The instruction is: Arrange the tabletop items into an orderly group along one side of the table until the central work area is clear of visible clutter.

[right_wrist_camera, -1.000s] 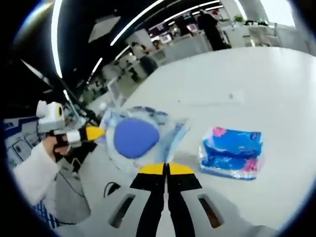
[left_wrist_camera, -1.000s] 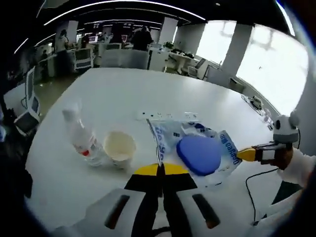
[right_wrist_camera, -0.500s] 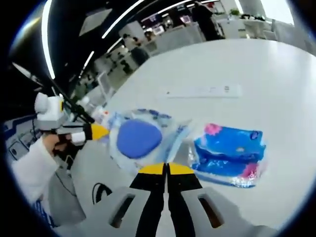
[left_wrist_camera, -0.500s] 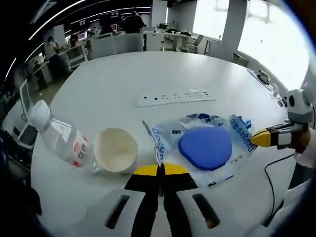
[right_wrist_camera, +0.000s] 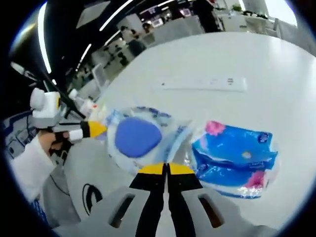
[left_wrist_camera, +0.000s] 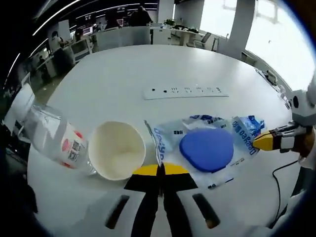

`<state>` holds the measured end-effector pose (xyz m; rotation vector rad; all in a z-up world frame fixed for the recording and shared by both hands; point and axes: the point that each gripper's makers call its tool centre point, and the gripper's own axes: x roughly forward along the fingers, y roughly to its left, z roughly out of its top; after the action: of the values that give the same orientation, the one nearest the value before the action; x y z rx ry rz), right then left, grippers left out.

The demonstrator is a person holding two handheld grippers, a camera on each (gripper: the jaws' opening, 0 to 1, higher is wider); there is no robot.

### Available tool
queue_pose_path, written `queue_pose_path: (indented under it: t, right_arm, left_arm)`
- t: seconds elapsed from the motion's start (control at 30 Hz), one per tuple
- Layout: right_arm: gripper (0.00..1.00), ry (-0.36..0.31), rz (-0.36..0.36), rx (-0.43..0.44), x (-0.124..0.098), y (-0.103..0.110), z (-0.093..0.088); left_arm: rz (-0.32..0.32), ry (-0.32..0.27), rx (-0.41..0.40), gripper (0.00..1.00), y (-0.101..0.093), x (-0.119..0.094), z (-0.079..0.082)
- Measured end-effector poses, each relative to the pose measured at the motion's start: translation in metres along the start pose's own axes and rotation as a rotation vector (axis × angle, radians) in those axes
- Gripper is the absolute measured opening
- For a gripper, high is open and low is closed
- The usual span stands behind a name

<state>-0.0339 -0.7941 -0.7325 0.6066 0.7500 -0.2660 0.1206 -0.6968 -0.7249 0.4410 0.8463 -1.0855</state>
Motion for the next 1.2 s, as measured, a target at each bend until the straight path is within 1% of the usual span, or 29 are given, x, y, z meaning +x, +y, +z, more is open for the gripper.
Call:
queue_pose_path:
  t: [0.13,0.3,0.5,0.7,0.77,0.8,0.93,1.13,1.2]
  right_arm:
    - [0.00,-0.001,-0.001,0.011,0.003,-0.001,0.000]
    - [0.00,0.011,-0.008,-0.002,0.009,-0.003,-0.002]
    - [0.00,0.016,-0.011,0.001,0.013,-0.004,-0.004]
    - [0.00,0.018,-0.015,0.020,0.016,-0.006,-0.008]
    - [0.00,0.007,-0.017,0.014,0.017,-0.007,-0.007]
    - [0.00,-0.015,-0.005,-0.011,0.016,-0.005,-0.004]
    - [0.00,-0.019,0.016,-0.013,0.013,-0.001,-0.003]
    - [0.00,-0.031,0.016,-0.014,0.008,0.001,-0.003]
    - [0.00,-0.036,0.021,-0.018,0.005,0.004,-0.003]
  left_arm:
    - [0.003,0.005,-0.012,0.00,0.001,0.005,-0.003]
    - [0.013,0.004,-0.027,0.00,0.004,0.008,-0.005]
    - [0.024,0.007,-0.036,0.00,0.007,0.013,-0.008]
    - [0.030,-0.010,-0.070,0.00,0.008,0.015,-0.008]
    - [0.034,-0.011,-0.076,0.00,0.008,0.016,-0.009]
    - [0.041,-0.012,-0.080,0.00,0.010,0.017,-0.009]
    - [0.039,-0.011,-0.094,0.00,0.013,0.020,-0.011]
    - [0.034,-0.017,-0.108,0.00,0.012,0.019,-0.011]
    - [0.030,-0.020,-0.101,0.00,0.011,0.019,-0.011]
